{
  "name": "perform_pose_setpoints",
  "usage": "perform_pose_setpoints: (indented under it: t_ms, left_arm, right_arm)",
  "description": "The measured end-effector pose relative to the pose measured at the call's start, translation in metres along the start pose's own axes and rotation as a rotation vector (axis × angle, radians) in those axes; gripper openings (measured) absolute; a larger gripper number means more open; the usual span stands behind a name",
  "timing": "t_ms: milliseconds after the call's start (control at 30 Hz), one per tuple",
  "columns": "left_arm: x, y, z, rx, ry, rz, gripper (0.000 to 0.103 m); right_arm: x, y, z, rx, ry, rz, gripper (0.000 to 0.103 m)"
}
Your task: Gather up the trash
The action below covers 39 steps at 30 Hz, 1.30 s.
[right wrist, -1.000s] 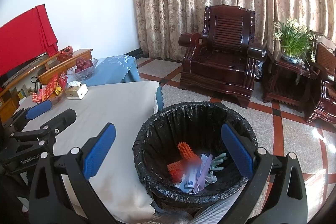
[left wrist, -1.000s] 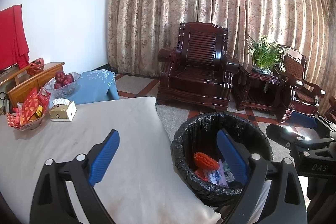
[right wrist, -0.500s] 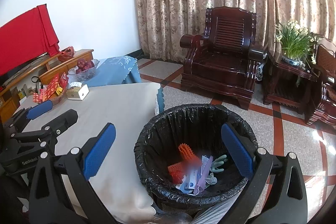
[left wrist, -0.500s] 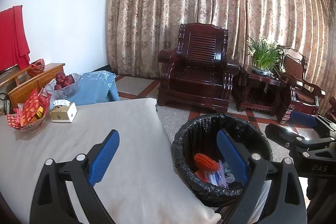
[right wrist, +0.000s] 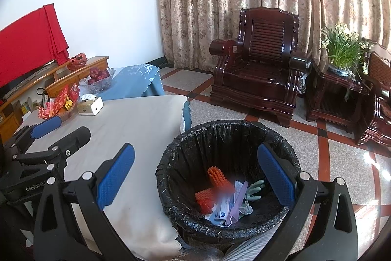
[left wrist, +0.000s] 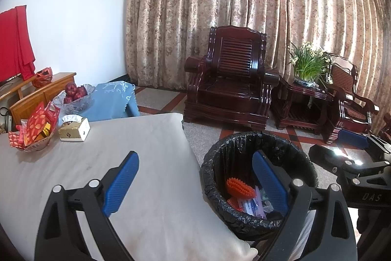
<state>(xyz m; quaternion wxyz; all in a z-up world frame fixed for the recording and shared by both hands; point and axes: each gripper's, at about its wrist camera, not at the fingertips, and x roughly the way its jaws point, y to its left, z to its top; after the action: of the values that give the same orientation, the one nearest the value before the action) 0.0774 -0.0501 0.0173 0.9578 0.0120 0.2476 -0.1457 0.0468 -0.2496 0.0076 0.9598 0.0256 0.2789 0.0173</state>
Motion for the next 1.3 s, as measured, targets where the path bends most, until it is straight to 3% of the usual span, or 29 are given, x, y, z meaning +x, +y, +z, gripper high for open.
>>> perform_pose_setpoints:
  t_ms: [1300]
  left_arm:
    - [0.0002,0.0040,-0.0006,-0.002,0.003,-0.004,0.092]
  right_arm:
    - [0.0020,0.0010,-0.0083,0.001,0.008,-0.002,0.098]
